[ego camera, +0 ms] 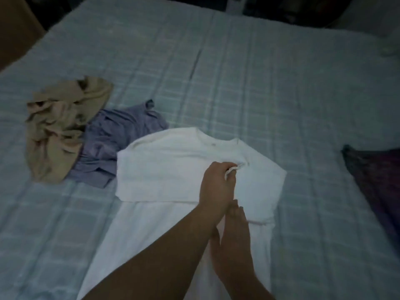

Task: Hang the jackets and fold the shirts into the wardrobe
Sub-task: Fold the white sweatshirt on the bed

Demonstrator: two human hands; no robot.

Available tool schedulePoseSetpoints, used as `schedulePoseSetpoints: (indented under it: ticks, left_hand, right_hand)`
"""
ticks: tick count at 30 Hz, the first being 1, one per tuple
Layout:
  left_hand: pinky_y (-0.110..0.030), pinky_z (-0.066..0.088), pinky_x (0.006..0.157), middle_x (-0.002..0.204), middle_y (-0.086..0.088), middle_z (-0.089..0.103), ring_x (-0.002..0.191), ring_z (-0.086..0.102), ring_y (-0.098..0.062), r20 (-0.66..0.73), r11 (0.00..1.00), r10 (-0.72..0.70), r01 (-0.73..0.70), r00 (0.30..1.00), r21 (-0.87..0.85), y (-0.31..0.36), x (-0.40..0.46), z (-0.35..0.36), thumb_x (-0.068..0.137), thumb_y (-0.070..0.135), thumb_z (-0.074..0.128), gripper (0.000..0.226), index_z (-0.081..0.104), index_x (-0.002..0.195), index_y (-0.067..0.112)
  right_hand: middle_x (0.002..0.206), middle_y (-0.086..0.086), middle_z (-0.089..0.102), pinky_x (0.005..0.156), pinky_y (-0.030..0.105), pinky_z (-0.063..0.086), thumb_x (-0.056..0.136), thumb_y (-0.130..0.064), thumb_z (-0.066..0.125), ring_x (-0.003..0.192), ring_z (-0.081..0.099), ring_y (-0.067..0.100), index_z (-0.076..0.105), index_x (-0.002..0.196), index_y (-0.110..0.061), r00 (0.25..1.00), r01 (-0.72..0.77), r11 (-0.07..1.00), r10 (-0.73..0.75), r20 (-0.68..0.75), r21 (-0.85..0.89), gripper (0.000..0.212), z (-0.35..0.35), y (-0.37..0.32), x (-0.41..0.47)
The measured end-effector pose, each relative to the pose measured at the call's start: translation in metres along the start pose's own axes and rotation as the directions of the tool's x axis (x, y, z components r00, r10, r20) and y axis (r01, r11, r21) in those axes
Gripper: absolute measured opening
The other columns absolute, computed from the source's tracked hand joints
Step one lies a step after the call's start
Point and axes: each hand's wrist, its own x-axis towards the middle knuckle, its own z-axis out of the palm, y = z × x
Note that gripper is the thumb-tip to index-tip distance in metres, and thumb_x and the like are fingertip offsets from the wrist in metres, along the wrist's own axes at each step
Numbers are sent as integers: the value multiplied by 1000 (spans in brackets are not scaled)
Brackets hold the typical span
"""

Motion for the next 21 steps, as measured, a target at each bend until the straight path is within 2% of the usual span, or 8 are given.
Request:
schedulePoseSetpoints:
  ticks: [3,6,9,13,17,19,21]
  left_hand:
    - [-14,38,86,100,4,71,95,58,-9,64,998,22,-26,998,61,-3,-21,60,92,27,57,25,75,108,24]
    - [-22,40,82,93,0,65,89,57,-15,152,990,-3,-18,988,136,-4,-40,108,92,23,62,25,74,113,25]
    - [-26,42,86,101,-2,63,93,57,-21,245,973,-35,-23,969,229,-11,-60,140,91,21,62,27,73,115,23]
    - [-34,45,88,109,-5,65,95,58,-26,285,918,-11,-103,958,382,-30,-79,153,89,26,59,31,73,116,22]
    - [-35,45,90,119,-6,62,98,58,-25,367,857,61,-237,928,458,-37,-93,150,91,33,50,40,64,127,21]
    - [-39,47,94,129,-10,59,106,57,-29,463,834,66,-304,884,461,-44,-99,148,91,32,44,49,58,134,15]
    - [-41,43,103,138,-13,55,119,56,-29,545,868,62,-315,836,385,-50,-100,141,91,24,42,51,54,138,11]
  right_hand:
    - [159,11,28,116,43,22,88,-31,41,147,24,28,21,153,-9,998,-1,999,4,-67,49,71,-16,57,-9]
    - [160,11,25,117,40,20,86,-30,40,148,22,28,17,153,-10,996,-52,997,56,-73,50,74,-25,103,-20]
    - [161,9,22,118,38,20,84,-28,40,148,21,24,15,154,-11,995,-73,996,76,-66,46,76,-31,129,-29]
    - [159,9,28,119,35,16,82,-23,43,148,24,24,12,154,-16,996,-83,993,86,-35,82,79,-38,146,-32]
    - [158,11,30,121,37,17,84,-17,44,149,20,20,26,152,-6,998,-58,993,58,8,101,71,-37,154,-31]
    - [160,9,24,122,35,13,86,-19,39,150,16,19,24,153,-5,999,-16,996,12,49,83,70,-35,155,-30]
    - [160,2,14,123,33,9,84,-16,35,151,14,19,18,155,-9,997,4,996,-11,77,89,73,-33,155,-30]
